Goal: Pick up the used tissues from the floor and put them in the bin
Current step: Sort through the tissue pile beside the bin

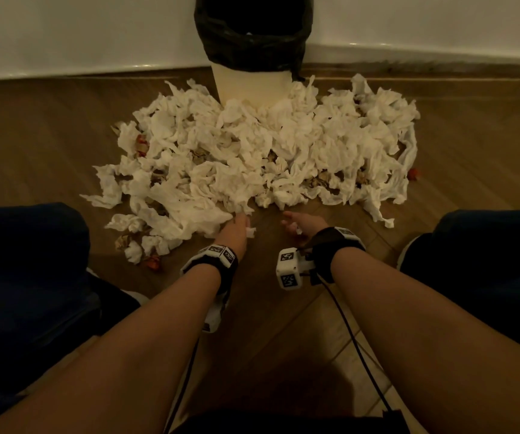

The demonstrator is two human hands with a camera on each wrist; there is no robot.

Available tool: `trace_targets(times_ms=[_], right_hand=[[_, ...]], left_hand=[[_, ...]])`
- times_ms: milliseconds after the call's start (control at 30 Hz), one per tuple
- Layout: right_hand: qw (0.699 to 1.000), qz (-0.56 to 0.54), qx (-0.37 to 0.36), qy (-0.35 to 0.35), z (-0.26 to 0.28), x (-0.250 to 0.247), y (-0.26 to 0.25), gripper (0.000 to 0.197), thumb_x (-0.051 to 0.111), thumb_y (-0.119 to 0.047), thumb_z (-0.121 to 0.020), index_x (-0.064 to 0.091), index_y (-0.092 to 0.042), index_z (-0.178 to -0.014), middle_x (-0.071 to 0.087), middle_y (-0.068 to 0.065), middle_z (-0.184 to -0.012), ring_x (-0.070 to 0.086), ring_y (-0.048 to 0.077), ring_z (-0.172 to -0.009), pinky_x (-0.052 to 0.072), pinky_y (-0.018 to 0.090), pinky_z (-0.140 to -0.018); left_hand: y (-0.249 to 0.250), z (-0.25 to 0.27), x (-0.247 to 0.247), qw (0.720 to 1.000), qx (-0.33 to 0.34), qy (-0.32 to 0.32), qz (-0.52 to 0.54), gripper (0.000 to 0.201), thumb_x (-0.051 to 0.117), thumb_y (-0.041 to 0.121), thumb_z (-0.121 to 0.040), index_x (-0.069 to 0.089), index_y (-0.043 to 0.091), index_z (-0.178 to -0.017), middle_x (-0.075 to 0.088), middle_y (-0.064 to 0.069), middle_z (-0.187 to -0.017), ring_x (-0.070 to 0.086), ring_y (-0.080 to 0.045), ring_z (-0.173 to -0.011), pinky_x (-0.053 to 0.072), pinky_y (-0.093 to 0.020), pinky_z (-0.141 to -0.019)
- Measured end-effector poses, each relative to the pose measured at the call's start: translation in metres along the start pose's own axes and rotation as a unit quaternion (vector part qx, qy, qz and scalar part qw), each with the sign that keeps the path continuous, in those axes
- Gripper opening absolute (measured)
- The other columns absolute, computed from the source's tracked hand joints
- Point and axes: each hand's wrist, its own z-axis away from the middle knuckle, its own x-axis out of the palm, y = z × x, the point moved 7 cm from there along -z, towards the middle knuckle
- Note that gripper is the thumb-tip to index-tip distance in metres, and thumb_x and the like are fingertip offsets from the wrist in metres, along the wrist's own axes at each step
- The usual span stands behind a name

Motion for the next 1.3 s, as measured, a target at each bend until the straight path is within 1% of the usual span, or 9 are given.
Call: trace_targets(times_ms=[100,233,400,600,733,833,900,1033,1300], right_hand=[[0.999,-0.044,-0.018,-0.017,-0.003,-0.001,-0.001,0.036,0.040,-0.030,-0.101,0.055,-0.003,-0.120,0.045,0.000,-0.068,0.030,0.002,-0.026,0.024,0.015,-0.029],[0.992,-0.110,-0.058,-0.017,0.008,0.002,-0.030,0.048,0.033,-0.046,-0.099,0.039,-0.016,-0.063,0.027,-0.004,-0.041,0.021,0.010,-0.030,0.019,0.018,-0.036],[0.972,-0.200,-0.118,-0.024,0.028,0.009,-0.087,0.045,0.025,-0.034,-0.101,0.026,-0.021,-0.058,0.022,-0.006,-0.036,0.015,0.012,-0.028,0.014,0.012,-0.037],[0.963,-0.189,-0.191,0.019,0.055,0.011,-0.156,0.024,0.018,-0.012,-0.098,0.040,-0.021,-0.101,0.032,-0.001,-0.038,0.019,0.010,-0.020,0.021,0.006,-0.033],[0.950,-0.092,-0.294,0.051,0.081,0.011,-0.210,0.025,0.029,-0.007,-0.096,0.040,-0.023,-0.080,0.045,-0.001,-0.052,0.042,0.011,-0.039,0.036,0.016,-0.038],[0.934,-0.096,-0.341,0.043,0.094,0.019,-0.247,0.016,0.033,-0.008,-0.096,0.044,-0.016,-0.088,0.038,-0.001,-0.062,0.038,0.011,-0.045,0.033,0.019,-0.045],[0.937,-0.141,-0.321,0.007,0.094,0.030,-0.267,0.021,0.035,-0.013,-0.095,0.042,-0.013,-0.075,0.034,0.001,-0.054,0.031,0.012,-0.039,0.024,0.021,-0.044],[0.937,-0.061,-0.343,-0.005,0.097,0.047,-0.299,0.025,0.031,-0.003,-0.097,0.047,-0.015,-0.082,0.044,0.004,-0.059,0.040,0.013,-0.045,0.030,0.023,-0.043],[0.908,0.098,-0.403,0.055,0.082,0.040,-0.338,0.027,0.055,-0.002,-0.090,0.060,0.006,-0.115,0.067,0.013,-0.083,0.063,0.021,-0.068,0.054,0.023,-0.063]], left_hand=[[0.007,-0.002,-0.016,0.991,-0.035,0.022,0.127,0.037,0.043,0.000,-0.091,0.050,0.024,-0.119,0.053,-0.006,-0.117,0.059,-0.024,-0.100,0.053,-0.038,-0.082],[0.018,-0.006,-0.062,0.941,-0.034,0.124,0.313,0.033,0.035,0.003,-0.095,0.060,0.023,-0.101,0.053,-0.003,-0.081,0.051,-0.013,-0.058,0.047,-0.025,-0.044],[0.022,-0.010,-0.121,0.898,-0.055,0.196,0.389,0.062,0.033,0.068,-0.087,0.064,0.014,-0.093,0.060,-0.005,-0.086,0.056,-0.023,-0.078,0.045,-0.034,-0.075],[0.045,-0.033,-0.179,0.900,0.019,0.198,0.389,0.032,0.030,0.006,-0.096,0.043,0.009,-0.125,0.047,-0.025,-0.129,0.052,-0.028,-0.096,0.038,-0.027,-0.077],[0.068,-0.040,-0.220,0.862,0.065,0.200,0.462,0.041,0.031,-0.010,-0.092,0.039,0.004,-0.130,0.046,-0.013,-0.119,0.047,-0.032,-0.123,0.041,-0.032,-0.090],[0.088,-0.040,-0.255,0.817,0.109,0.214,0.524,0.034,0.036,-0.006,-0.095,0.041,-0.002,-0.129,0.052,-0.014,-0.111,0.055,-0.025,-0.107,0.045,-0.032,-0.097],[0.097,-0.043,-0.276,0.787,0.128,0.211,0.565,0.034,0.034,-0.004,-0.097,0.042,-0.003,-0.129,0.057,-0.014,-0.103,0.060,-0.020,-0.087,0.054,-0.023,-0.077],[0.108,-0.052,-0.310,0.830,0.151,0.275,0.462,0.028,0.040,0.002,-0.096,0.057,0.006,-0.118,0.060,-0.016,-0.111,0.060,-0.010,-0.068,0.051,-0.013,-0.056],[0.119,-0.092,-0.335,0.900,0.136,0.305,0.279,0.034,0.052,0.016,-0.093,0.055,0.018,-0.127,0.059,-0.009,-0.126,0.055,-0.027,-0.114,0.044,-0.034,-0.099]])
